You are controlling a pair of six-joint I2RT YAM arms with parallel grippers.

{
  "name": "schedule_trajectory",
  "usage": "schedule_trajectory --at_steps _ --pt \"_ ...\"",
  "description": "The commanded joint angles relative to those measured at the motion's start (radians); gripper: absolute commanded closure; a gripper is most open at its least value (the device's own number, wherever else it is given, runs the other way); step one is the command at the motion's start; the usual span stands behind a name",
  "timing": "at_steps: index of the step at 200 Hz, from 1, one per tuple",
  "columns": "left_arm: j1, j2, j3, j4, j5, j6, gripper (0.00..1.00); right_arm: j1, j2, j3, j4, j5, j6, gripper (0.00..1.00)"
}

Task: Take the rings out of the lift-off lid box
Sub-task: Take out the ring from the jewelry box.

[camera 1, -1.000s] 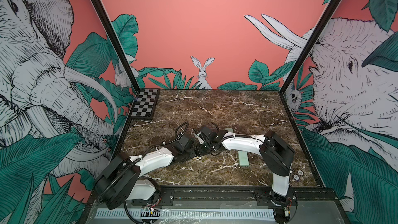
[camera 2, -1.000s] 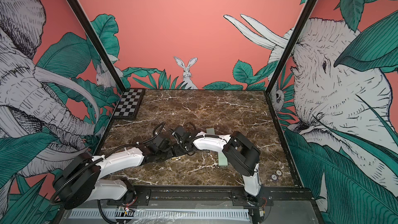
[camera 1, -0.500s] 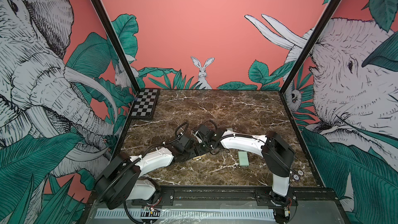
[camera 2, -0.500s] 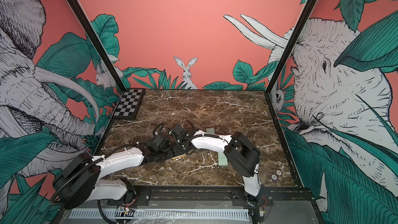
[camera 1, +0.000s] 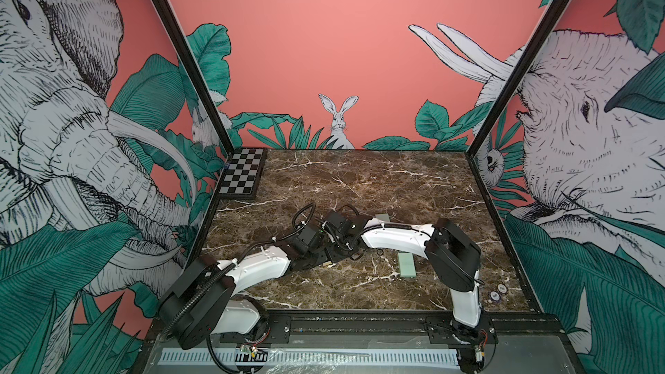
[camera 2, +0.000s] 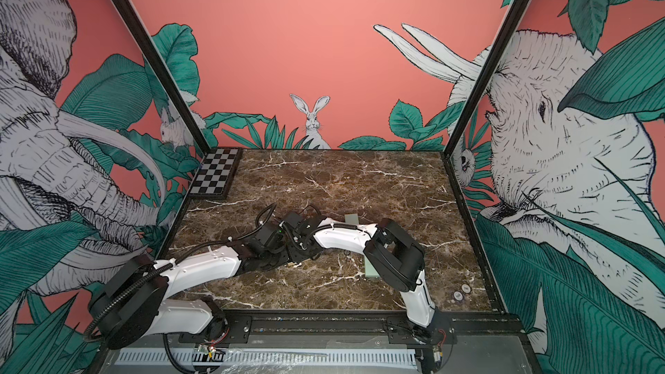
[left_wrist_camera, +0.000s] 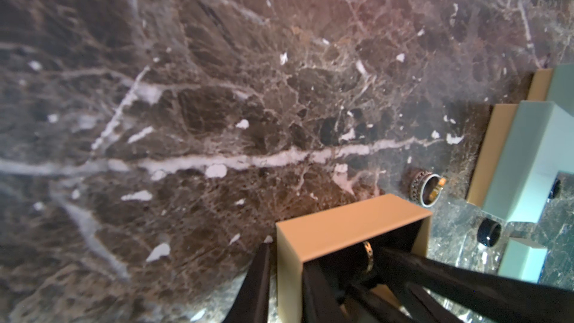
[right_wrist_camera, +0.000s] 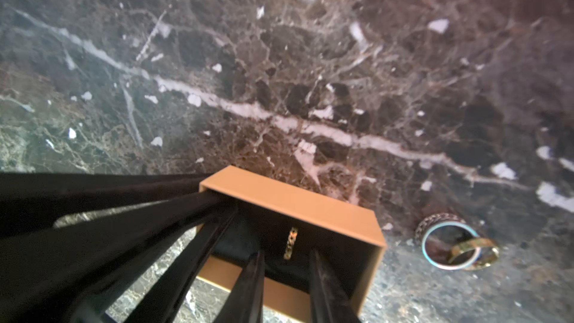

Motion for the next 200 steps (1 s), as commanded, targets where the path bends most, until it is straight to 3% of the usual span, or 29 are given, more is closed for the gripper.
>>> schedule_trajectory --at_steps 1,54,92,200 --pt "-0.003 0.003 -0.013 -0.014 -0.003 -0.008 0.80 0.008 0.029 0.025 -0.012 0.016 0.020 0.75" --pt "-0.004 0.009 -0.021 -0.001 0.001 -0.011 0.80 0.007 0.032 0.020 -0.007 0.016 0.028 0.86" --pt "-0.005 0.018 -0.022 -0.002 0.004 -0.011 0.80 0.000 -0.019 -0.012 0.021 0.038 0.021 1.00" --pt "-0.004 0.022 -0.019 -0.042 -0.001 0.002 0.82 -0.082 -0.135 -0.141 0.164 -0.100 0.030 1.00"
